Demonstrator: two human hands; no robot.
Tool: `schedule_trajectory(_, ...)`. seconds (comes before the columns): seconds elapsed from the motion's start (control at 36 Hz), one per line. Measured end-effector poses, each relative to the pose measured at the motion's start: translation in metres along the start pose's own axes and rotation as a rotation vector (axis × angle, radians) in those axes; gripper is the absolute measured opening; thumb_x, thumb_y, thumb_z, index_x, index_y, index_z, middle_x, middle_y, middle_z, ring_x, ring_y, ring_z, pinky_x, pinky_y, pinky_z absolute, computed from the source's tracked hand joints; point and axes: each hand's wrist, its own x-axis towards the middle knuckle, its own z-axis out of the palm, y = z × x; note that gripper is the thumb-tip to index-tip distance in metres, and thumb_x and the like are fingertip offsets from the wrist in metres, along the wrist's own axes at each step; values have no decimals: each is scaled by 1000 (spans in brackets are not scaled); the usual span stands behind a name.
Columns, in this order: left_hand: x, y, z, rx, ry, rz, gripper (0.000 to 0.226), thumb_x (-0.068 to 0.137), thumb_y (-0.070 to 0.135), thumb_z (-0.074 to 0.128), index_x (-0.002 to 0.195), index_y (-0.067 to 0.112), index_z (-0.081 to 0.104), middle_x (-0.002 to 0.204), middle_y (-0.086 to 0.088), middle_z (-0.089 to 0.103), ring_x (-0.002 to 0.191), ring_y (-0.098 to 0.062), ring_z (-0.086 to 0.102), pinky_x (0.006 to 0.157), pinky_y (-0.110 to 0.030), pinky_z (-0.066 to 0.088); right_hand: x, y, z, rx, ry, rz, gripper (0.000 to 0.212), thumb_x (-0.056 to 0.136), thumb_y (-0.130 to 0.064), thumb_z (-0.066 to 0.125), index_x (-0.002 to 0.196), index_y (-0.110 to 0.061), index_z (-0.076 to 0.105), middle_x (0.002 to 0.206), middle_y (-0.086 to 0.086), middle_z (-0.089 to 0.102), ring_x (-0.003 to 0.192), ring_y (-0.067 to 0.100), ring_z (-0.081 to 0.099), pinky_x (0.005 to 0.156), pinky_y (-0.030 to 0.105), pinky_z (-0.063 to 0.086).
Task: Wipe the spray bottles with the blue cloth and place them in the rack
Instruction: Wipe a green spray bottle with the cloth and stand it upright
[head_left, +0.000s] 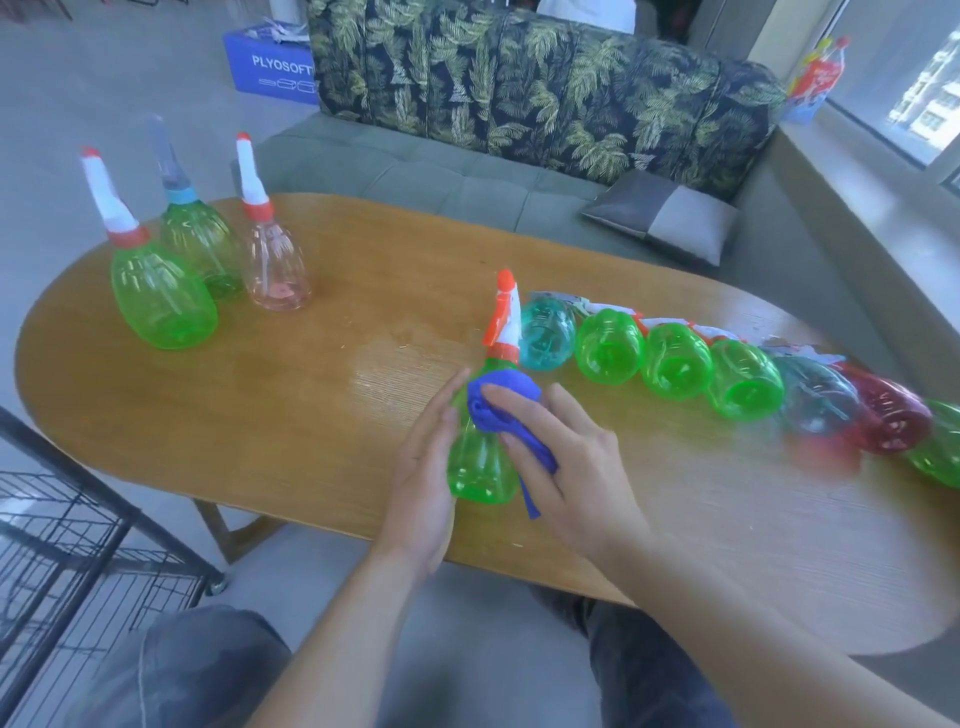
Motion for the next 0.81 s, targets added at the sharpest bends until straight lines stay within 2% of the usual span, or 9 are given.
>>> schedule_trajectory(0.11, -2, 2, -1, -8, -1, 2, 43, 108, 39, 50, 148, 36, 65, 159, 5, 58, 151, -23, 50, 128, -59, 33, -22, 2, -3, -56, -103, -188, 35, 110, -40, 46, 142, -31, 58, 100, -6, 45, 76, 12, 47, 68, 23, 46)
schedule_trajectory(0.25, -3, 2, 1, 27, -26, 20, 43, 107, 41, 48, 147, 42, 65, 157, 15, 58, 152, -14, 48, 129, -57, 32, -37, 8, -13, -158, -240, -387, 36, 111, -39, 47, 143, -29, 60, 107, -6, 48, 80, 16, 51, 64, 26, 48)
schedule_trajectory(0.33, -4, 2, 2, 28, -27, 24, 43, 107, 43, 51, 148, 40, 64, 160, 10, 57, 155, -19, 45, 130, -58, 28, -29, 5, -17, -93, -137, -308, 34, 110, -38, 48, 141, -29, 61, 105, -9, 49, 80, 13, 54, 71, 20, 49)
schedule_trajectory(0.42, -4, 0, 2, 69, -37, 19, 48, 104, 53, 54, 150, 40, 62, 161, 9, 55, 157, -17, 42, 131, -58, 25, -5, 1, -21, -7, 43, -89, 36, 109, -39, 47, 140, -27, 64, 98, -16, 43, 79, -3, 47, 75, 10, 40)
schedule_trajectory(0.47, -3, -3, 1, 86, -58, 20, 51, 104, 54, 53, 152, 38, 60, 162, 10, 54, 157, -15, 41, 131, -58, 25, 13, 1, -19, -2, 95, 44, 38, 108, -39, 48, 139, -25, 65, 94, -12, 49, 78, 1, 52, 72, 16, 44)
schedule_trajectory(0.53, -3, -5, 2, 84, -69, 18, 52, 104, 53, 54, 154, 37, 59, 162, 10, 54, 156, -16, 42, 131, -58, 26, 22, 2, -13, -29, 83, 124, 39, 107, -41, 48, 139, -26, 65, 93, -9, 53, 76, 8, 55, 70, 30, 51)
schedule_trajectory(0.58, -2, -4, 3, 70, -61, 20, 50, 105, 48, 54, 153, 34, 61, 160, 9, 56, 155, -15, 44, 130, -57, 28, 23, 1, -8, -44, 53, 136, 40, 106, -43, 46, 138, -28, 65, 94, -10, 52, 76, 11, 55, 69, 36, 52)
schedule_trajectory(0.69, -1, -1, 4, 47, -28, 17, 46, 108, 41, 53, 149, 25, 65, 156, 2, 61, 152, -20, 48, 130, -58, 29, 12, -2, -6, -45, -2, 39, 38, 106, -39, 50, 138, -26, 66, 97, -11, 49, 77, 6, 51, 67, 31, 50)
schedule_trajectory(0.81, -1, -1, 1, 42, 2, -12, 43, 105, 46, 56, 146, 37, 67, 157, 5, 60, 152, -19, 49, 129, -57, 32, -6, -4, -7, -43, -69, -72, 35, 108, -37, 50, 139, -27, 63, 99, -9, 48, 76, 6, 48, 67, 29, 51)
